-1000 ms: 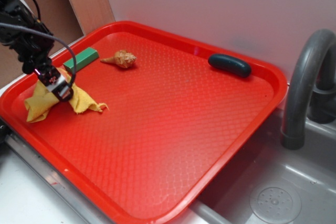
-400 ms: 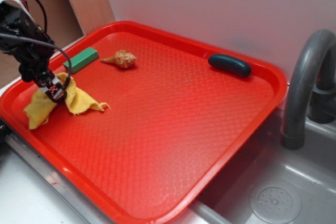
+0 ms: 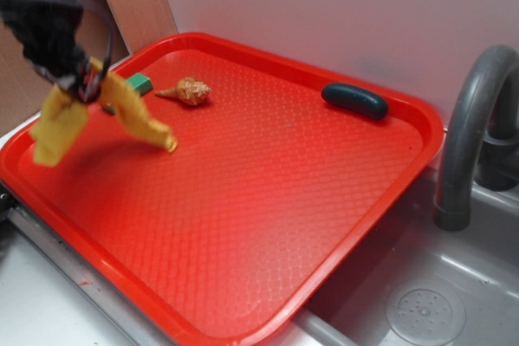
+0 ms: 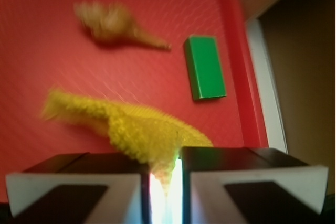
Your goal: Grab the yellow cloth.
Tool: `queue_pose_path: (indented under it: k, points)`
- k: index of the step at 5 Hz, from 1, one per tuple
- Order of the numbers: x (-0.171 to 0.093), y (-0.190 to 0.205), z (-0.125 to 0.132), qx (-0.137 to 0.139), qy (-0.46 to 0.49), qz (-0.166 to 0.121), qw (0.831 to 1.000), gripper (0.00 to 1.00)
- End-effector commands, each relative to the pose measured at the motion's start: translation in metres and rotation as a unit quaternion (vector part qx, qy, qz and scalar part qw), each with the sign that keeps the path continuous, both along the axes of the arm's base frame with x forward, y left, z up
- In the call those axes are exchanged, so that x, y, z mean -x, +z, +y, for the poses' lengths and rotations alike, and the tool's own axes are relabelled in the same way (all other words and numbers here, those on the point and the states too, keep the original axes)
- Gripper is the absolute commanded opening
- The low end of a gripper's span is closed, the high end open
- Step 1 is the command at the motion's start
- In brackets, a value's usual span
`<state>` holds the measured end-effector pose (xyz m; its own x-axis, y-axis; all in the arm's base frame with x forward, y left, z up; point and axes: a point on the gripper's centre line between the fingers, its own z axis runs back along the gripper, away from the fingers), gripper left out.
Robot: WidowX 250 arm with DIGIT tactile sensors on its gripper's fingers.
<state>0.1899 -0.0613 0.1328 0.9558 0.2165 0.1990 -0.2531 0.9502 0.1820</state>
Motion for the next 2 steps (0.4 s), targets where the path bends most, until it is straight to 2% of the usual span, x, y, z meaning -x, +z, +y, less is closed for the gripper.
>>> queue_pose_path:
  k: [1,2]
  points:
    - [0.007,0.112,-0.001,0.092,0.084,-0.037,0.992,0.0]
    - [0.009,0.126,0.008,0.124,0.088,-0.014,0.988,0.0]
